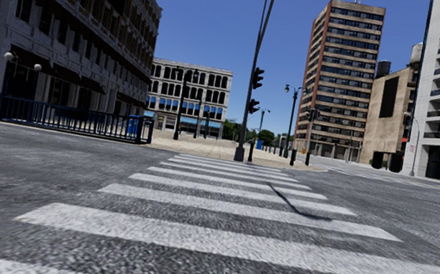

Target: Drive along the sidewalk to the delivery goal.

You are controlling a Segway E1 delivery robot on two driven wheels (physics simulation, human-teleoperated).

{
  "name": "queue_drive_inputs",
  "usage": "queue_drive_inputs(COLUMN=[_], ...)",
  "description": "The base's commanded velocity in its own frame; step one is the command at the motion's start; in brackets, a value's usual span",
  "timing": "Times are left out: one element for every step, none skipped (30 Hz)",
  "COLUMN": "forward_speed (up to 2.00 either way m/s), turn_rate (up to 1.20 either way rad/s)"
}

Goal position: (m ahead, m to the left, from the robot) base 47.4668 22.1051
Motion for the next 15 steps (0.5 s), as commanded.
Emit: queue_drive_inputs(forward_speed=[2.0,2.0,2.0,2.0,2.0,2.0,2.0,2.0,2.0,2.0,2.0,2.0,2.0,2.0,2.0], turn_rate=[0.0,0.0,0.0,0.0,0.0,0.0,0.0,0.0,0.0,0.0,0.0,0.0,0.04,0.12,0.12])
